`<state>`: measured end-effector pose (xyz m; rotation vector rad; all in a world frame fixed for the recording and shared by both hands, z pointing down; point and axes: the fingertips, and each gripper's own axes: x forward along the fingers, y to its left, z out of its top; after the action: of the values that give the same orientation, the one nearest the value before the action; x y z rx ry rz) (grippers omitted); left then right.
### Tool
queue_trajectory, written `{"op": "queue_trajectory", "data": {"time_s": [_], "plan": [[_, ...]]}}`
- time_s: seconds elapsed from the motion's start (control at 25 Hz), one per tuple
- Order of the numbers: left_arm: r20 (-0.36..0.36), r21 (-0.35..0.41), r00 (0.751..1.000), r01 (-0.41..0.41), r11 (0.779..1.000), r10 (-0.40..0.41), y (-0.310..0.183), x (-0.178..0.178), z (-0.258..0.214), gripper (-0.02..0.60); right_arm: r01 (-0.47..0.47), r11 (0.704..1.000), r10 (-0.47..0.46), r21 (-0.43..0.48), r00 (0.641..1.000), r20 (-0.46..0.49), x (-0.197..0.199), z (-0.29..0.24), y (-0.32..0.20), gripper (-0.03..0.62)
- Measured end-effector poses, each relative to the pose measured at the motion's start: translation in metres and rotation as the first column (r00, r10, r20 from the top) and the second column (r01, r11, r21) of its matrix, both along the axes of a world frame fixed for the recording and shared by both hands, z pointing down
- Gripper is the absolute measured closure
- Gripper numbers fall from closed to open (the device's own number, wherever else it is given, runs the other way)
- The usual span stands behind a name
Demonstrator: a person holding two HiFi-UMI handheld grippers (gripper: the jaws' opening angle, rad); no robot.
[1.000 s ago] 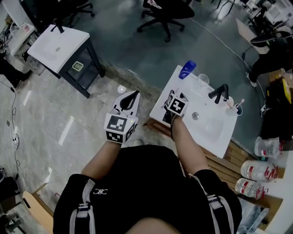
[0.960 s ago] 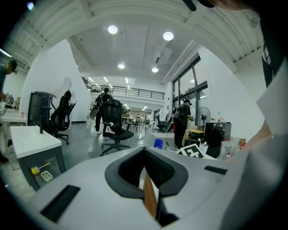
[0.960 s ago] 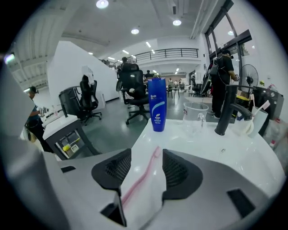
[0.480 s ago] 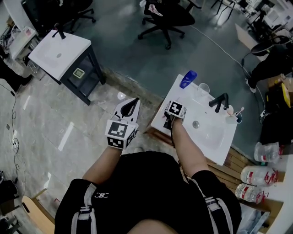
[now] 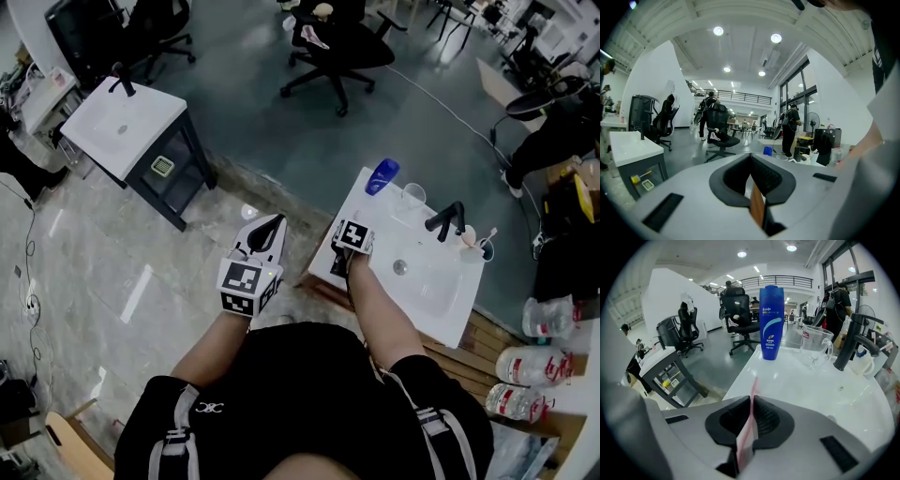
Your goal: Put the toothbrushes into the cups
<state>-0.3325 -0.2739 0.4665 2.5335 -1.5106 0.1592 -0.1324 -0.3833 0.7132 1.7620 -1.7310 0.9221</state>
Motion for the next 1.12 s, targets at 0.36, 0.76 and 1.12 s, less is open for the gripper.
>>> {"op": "queue_trajectory", "data": {"time_s": [0.36, 0.76, 1.12], "plan": [[0.003, 0.006, 1.0, -0.02, 1.0, 0.02, 0.009, 0.008, -0.003, 0.568, -0.014, 0.995, 0.017, 0.101, 0.999, -0.036, 0.019, -0.022, 0.012, 0.559], [-0.006, 0.016, 0.997, -0.071, 0.997, 0.071, 0.014, 0.032, -0.007, 0.568, 0.011, 0.955, -0.015, 0.298, 1.0, 0.01, 0.026, -0.09, 0.016, 0.559], [-0.019, 0.03, 0.991, -0.134, 0.99, 0.135, 0.012, 0.059, -0.016, 0.568, 0.06, 0.834, -0.042, 0.548, 0.998, -0.044, 0.049, -0.18, 0.026, 0.559]]}}
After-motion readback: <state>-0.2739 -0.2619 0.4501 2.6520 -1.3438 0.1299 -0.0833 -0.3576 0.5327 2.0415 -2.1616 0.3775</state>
